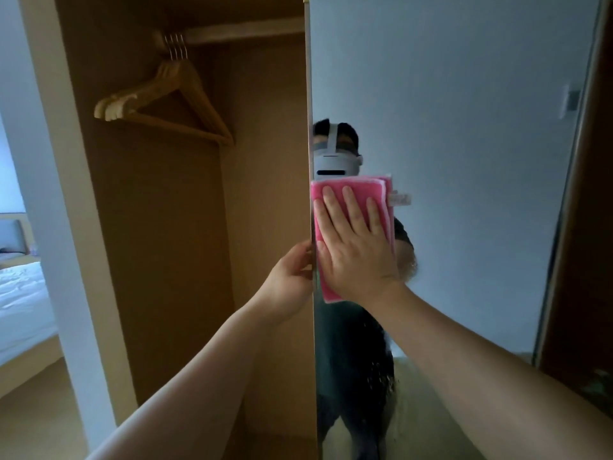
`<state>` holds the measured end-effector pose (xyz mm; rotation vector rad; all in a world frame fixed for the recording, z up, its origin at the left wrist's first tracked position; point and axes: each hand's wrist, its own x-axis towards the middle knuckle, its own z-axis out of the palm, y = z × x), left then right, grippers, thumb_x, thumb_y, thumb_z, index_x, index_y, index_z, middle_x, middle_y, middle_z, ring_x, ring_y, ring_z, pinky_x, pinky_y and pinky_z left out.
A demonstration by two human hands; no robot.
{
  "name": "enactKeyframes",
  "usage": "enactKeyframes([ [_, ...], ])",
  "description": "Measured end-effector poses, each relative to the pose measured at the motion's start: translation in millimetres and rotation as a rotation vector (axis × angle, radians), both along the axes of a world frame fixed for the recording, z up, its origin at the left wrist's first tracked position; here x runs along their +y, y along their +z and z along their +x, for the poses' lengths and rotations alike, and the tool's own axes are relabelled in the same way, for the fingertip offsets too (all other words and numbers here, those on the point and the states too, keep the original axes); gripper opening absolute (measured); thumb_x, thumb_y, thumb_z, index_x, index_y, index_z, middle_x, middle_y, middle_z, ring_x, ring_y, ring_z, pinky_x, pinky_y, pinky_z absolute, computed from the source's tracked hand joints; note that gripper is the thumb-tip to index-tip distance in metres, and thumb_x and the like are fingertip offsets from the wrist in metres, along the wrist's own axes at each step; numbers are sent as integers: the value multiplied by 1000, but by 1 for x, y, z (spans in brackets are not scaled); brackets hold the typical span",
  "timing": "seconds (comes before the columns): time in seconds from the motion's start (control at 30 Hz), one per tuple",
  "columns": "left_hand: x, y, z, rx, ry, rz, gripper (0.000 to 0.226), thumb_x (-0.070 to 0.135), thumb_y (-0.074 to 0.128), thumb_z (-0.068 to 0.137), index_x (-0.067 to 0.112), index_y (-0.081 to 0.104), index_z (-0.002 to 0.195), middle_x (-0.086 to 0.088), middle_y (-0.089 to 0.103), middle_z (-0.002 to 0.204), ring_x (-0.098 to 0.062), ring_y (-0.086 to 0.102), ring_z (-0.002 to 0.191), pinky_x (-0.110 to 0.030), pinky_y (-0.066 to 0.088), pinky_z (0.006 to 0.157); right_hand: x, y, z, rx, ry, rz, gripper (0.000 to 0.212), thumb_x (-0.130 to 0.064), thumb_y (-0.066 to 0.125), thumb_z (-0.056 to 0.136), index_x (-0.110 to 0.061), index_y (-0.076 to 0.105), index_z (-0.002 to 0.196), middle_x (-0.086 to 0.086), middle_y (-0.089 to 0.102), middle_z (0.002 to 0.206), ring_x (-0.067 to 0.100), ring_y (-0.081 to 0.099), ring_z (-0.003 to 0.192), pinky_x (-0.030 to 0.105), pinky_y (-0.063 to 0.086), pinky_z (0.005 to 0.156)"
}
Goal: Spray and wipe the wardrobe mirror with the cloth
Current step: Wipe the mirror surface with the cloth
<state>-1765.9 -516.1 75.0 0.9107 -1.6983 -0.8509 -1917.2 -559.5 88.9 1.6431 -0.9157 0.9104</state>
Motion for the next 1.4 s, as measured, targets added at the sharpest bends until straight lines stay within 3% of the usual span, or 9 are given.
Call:
enactKeyframes([
  [0.07,1,-4,-1,17,-29,5,68,-9,59,72,28,52,129,-1,65,125,-20,61,118,-49,51,97,-1,-23,-1,21,-34,-5,66,-44,22,102,-10,5,155,13,2,162,35,1,150,53,-2,120],
  [0.2,6,-8,-3,-7,-10,-22,68,3,60,73,22,47,136,-2,64,125,-18,62,116,-43,53,96,-2,-50,-4,10,-47,-13,67,-48,26,101,-12,10,155,11,6,163,34,4,150,52,-2,120],
  [0.3,7,-14,-4,-44,65,-27,62,10,60,70,22,51,130,2,66,120,-14,64,112,-41,54,96,-2,-55,-5,-2,-18,1,66,-47,26,102,-13,11,155,10,6,163,33,5,150,52,0,120],
  [0.5,10,-34,-7,22,62,11,59,-1,59,80,27,51,132,2,65,124,-16,61,117,-36,53,94,-1,-54,-6,-8,4,21,61,-43,22,103,-13,13,155,10,6,162,33,5,150,52,0,120],
  [0.67,13,-47,-4,7,86,72,50,-9,53,84,33,62,110,3,70,113,-19,65,109,-39,55,93,0,-56,-5,-42,40,33,59,-40,24,102,-15,14,155,8,11,161,32,9,150,51,2,120],
  [0.83,12,-54,-7,23,66,94,52,-10,56,88,25,52,126,2,64,122,-20,61,115,-44,53,97,-1,-57,-8,-59,36,21,60,-42,29,102,-16,15,155,7,14,160,32,11,149,51,3,121],
  [0.97,9,-56,-6,8,68,76,46,-2,60,91,22,53,129,6,67,117,-14,65,109,-36,56,92,-1,-58,-14,-62,46,12,59,-42,32,102,-16,20,154,7,23,160,32,15,148,50,3,121],
  [1.27,5,-59,-4,7,83,62,45,3,63,90,29,57,126,13,70,111,-9,67,104,-32,58,85,0,-57,-35,-29,32,15,57,-43,28,102,-17,21,153,7,20,158,33,19,147,49,1,121],
  [1.4,3,-58,-3,-5,66,59,48,-4,59,91,25,57,129,9,71,114,-11,67,107,-39,56,91,0,-64,-25,-77,19,28,61,-41,30,102,-15,13,155,9,9,161,34,8,149,52,0,120],
])
